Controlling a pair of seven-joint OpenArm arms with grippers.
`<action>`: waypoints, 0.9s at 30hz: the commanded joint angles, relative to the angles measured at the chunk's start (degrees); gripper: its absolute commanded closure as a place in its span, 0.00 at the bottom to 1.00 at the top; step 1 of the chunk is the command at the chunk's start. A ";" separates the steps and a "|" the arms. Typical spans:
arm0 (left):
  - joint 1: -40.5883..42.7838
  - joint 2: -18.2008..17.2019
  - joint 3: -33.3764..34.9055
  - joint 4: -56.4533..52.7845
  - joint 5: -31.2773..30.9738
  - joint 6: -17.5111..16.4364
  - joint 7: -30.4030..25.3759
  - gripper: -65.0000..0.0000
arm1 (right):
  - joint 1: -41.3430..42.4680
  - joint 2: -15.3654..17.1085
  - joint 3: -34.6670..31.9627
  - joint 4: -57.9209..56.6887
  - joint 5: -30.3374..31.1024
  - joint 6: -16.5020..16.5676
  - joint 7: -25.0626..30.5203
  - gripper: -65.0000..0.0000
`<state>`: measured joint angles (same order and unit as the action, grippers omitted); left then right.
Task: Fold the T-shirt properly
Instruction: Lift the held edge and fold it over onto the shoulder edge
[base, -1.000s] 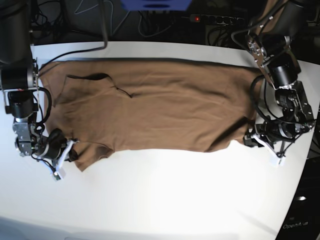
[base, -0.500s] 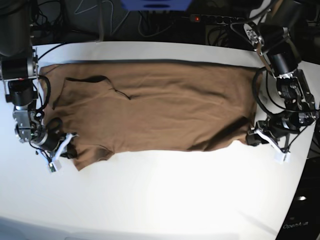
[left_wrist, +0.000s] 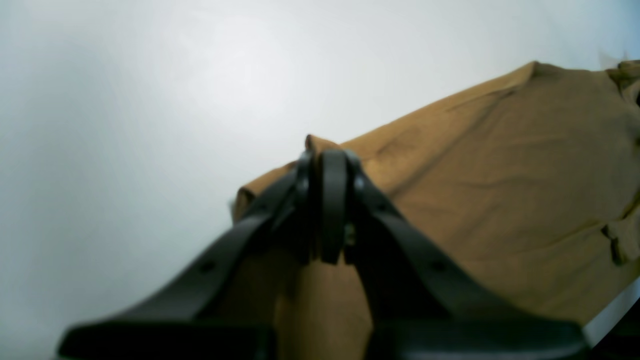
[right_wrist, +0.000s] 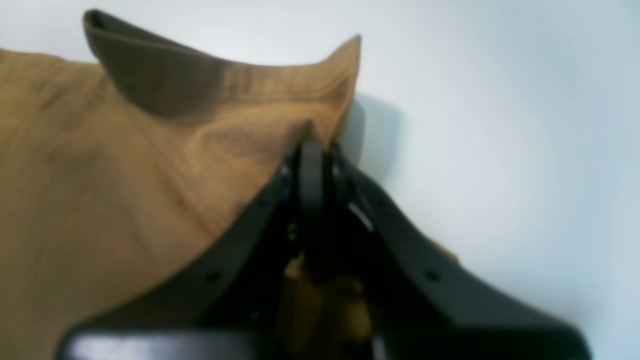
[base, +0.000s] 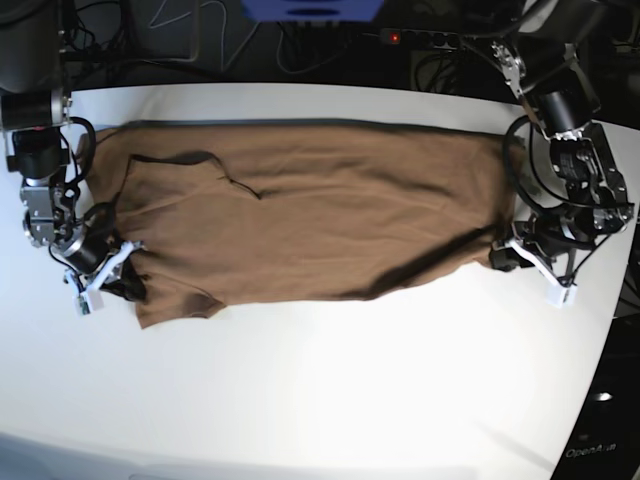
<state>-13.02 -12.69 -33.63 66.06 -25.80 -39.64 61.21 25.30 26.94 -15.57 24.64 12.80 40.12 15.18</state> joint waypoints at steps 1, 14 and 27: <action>-1.36 -0.81 -0.09 1.15 -1.23 -0.36 -0.86 0.96 | 0.33 1.94 1.20 0.28 -0.71 -0.34 -0.19 0.99; -1.27 -0.54 -0.09 1.15 -1.23 -0.36 -0.33 0.96 | -13.48 5.81 3.92 25.16 -0.80 -0.69 -1.86 0.99; 4.09 2.01 -0.09 10.82 -1.32 -0.36 -0.24 0.96 | -29.83 4.40 15.27 56.19 -9.41 -0.69 -13.47 0.99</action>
<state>-8.25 -9.98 -33.63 75.90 -26.02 -39.68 61.91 -4.71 30.63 -0.56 80.14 2.83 39.33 0.58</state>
